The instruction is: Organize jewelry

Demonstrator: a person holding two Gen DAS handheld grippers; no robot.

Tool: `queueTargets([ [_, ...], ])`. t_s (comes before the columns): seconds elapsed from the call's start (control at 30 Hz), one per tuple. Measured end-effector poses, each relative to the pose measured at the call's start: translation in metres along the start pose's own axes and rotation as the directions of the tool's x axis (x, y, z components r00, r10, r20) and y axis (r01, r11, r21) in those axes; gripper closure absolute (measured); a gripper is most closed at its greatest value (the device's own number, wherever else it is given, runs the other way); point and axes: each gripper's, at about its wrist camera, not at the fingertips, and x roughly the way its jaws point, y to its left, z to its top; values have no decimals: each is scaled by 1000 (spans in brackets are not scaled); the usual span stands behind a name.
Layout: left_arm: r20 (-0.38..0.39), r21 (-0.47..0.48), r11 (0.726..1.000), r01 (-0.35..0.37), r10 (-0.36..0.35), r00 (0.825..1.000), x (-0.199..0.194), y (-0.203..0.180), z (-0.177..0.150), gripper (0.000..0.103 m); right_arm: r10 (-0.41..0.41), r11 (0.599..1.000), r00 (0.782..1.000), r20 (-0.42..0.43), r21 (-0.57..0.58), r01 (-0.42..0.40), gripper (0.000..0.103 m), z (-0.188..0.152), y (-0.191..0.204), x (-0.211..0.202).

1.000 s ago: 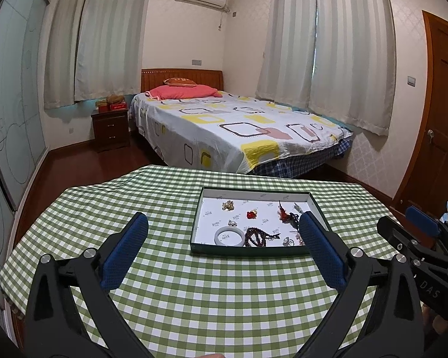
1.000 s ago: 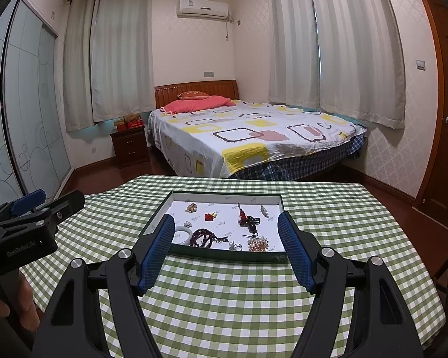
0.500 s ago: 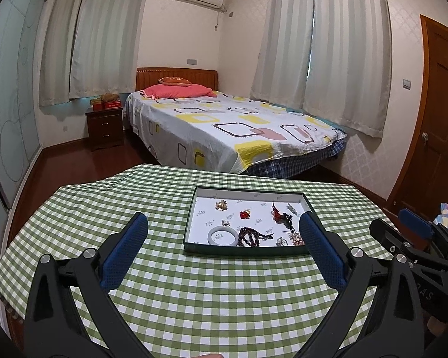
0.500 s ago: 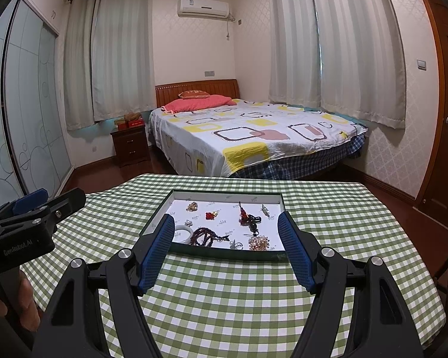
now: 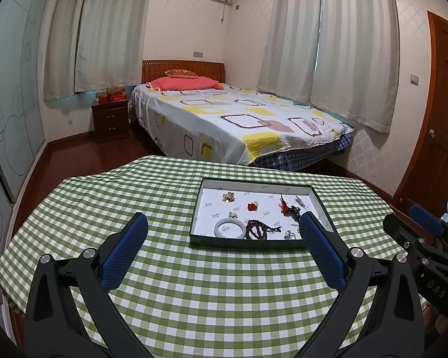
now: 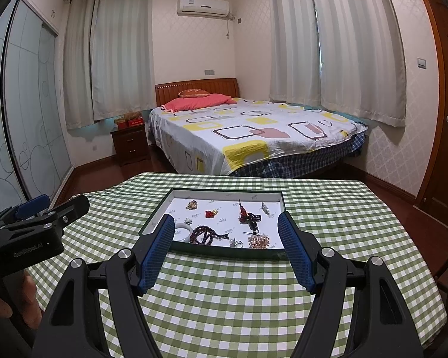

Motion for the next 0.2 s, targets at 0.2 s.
queueTargets([
  [0.2, -11, 0, 1000, -5, 5, 1000, 3, 0, -1, 4, -4, 1000, 1000, -5, 6, 4, 33, -4, -4, 2],
])
